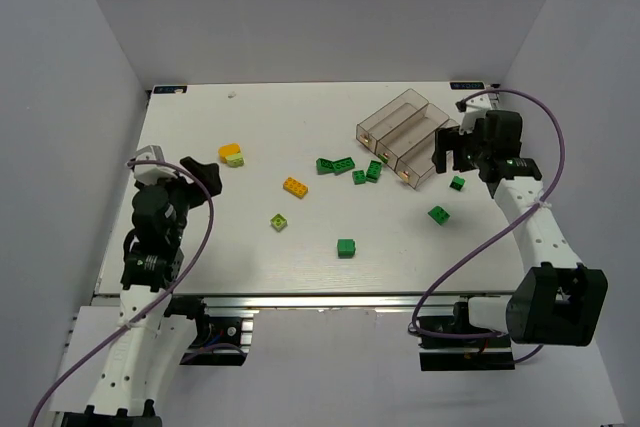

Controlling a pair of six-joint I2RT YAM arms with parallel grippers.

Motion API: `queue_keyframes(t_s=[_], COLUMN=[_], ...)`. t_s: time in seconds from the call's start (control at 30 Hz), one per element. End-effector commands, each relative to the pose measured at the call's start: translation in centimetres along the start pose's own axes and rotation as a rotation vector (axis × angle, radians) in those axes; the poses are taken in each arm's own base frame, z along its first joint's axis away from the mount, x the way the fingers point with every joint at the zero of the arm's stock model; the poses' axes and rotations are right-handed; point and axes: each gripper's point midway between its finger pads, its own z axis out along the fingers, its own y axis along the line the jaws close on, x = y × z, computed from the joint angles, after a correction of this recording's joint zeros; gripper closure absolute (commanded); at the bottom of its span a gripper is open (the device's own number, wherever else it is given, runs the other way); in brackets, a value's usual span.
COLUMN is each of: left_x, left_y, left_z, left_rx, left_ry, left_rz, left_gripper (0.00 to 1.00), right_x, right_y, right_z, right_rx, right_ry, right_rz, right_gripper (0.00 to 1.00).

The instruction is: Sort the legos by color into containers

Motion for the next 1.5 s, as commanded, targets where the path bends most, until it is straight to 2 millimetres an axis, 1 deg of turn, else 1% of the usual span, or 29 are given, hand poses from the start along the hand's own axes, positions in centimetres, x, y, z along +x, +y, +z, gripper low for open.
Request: queue_keyframes(t_s=[0.0,0.03,0.07,0.13,0.17,0.2,0.3,0.4,0.43,0.5,0.53,0.57,0.6,0.63,0.67,0.7,0.73,0.77,0.8,0.83,0.87,0.93,0.97,1.07,1.1,1.23,1.27,1.33,1.47], left_x=[-0.5,-0.3,-0.1,0.0,0.1,0.1,0.4,0.8,1.1,1.6,1.9,2.2,2.6,3.1,3.4,3.6,3.9,4.0,3.9,3.9,3.9,4.0,4.0,4.4,4.3,4.2,4.3,4.5,5.0], left_y=[-1.1,-1.1,-1.0,-0.9,-0.8,-0.6,-0.3,-0.2,-0.2,-0.1,0.1,0.1,0.1,0.2,0.1,-0.1,-0.1,-0.1,-0.3,-0.5,-0.4,-0.6,-0.6,-0.1,-0.1,0.1,0.1,0.1,0.2], left_z=[-0.9,-1.1,-1.2,-1.6,-1.7,-1.8,-2.1,-2.1,-2.1,-2.0,-2.0,-2.0,-2.1,-2.1,-2.3,-2.4,-2.5,-2.6,-2.9,-3.0,-3.0,-3.3,-3.4,-3.7,-3.8,-4.0,-4.0,-4.0,-3.8], left_rx=[0.053,0.053,0.049,0.047,0.042,0.038,0.027,0.022,0.023,0.02,0.013,0.011,0.012,0.01,0.02,0.029,0.03,0.032,0.04,0.045,0.044,0.05,0.05,0.026,0.025,0.016,0.016,0.017,0.019], left_ry=[-0.001,0.005,0.01,0.007,0.007,0.005,0.004,0.012,0.023,0.035,0.047,0.057,0.07,0.085,0.095,0.104,0.113,0.114,0.113,0.113,0.113,0.115,0.117,0.133,0.134,0.122,0.124,0.128,0.136], left_rz=[-0.025,-0.035,-0.037,-0.053,-0.057,-0.06,-0.077,-0.096,-0.1,-0.106,-0.114,-0.118,-0.129,-0.134,-0.144,-0.148,-0.165,-0.176,-0.193,-0.2,-0.209,-0.22,-0.222,-0.224,-0.225,-0.229,-0.228,-0.23,-0.231], left_gripper=[0.02,0.02,0.02,0.02,0.02,0.02,0.02,0.02,0.04,0.08,0.1,0.14,0.23,0.28,0.33,0.38,0.44,0.44,0.43,0.42,0.41,0.38,0.36,0.3,0.29,0.27,0.27,0.27,0.27], right_x=[-2.8,-2.7,-2.5,-0.9,-0.2,1.0,2.4,3.2,3.4,3.4,3.3,3.2,3.4,4.1,4.5,4.9,5.2,5.5,5.5,5.6,5.8,6.3,6.9,8.4,8.5,11.4,11.6,12.9,13.8], right_y=[2.2,3.1,5.2,7.4,8.9,9.6,11.2,11.6,11.6,10.6,10.3,9.4,9.2,9.0,8.4,8.1,7.6,7.5,7.2,7.3,7.2,7.0,6.2,4.6,4.3,2.6,2.6,1.8,1.9], right_z=[-1.8,-2.2,-3.7,-4.7,-5.8,-6.0,-7.2,-6.9,-6.7,-5.5,-5.1,-4.2,-4.0,-3.8,-3.1,-2.8,-2.5,-2.4,-2.2,-2.2,-2.1,-1.7,-1.1,-0.5,-0.2,0.1,0.2,1.0,1.7], right_rx=[-0.148,-0.197,-0.329,-0.462,-0.545,-0.588,-0.686,-0.708,-0.707,-0.641,-0.615,-0.574,-0.565,-0.56,-0.528,-0.511,-0.479,-0.464,-0.444,-0.446,-0.433,-0.409,-0.336,-0.23,-0.209,-0.148,-0.153,-0.142,-0.189], right_ry=[-0.11,-0.127,-0.179,-0.215,-0.26,-0.26,-0.281,-0.244,-0.229,-0.173,-0.134,-0.083,-0.042,0.01,0.056,0.079,0.1,0.113,0.116,0.119,0.132,0.162,0.209,0.277,0.271,0.334,0.335,0.371,0.389], right_rz=[-0.18,-0.251,-0.413,-0.551,-0.662,-0.686,-0.734,-0.636,-0.615,-0.55,-0.462,-0.428,-0.389,-0.355,-0.332,-0.317,-0.295,-0.279,-0.265,-0.265,-0.24,-0.195,-0.121,-0.083,-0.095,-0.192,-0.214,-0.271,-0.345], right_gripper=[0.1,0.1,0.1,0.1,0.1,0.11,0.1,0.11,0.14,0.3,0.38,0.57,0.69,0.76,0.77,0.73,0.56,0.46,0.28,0.28,0.22,0.22,0.22,0.23,0.23,0.24,0.26,0.28,0.29])
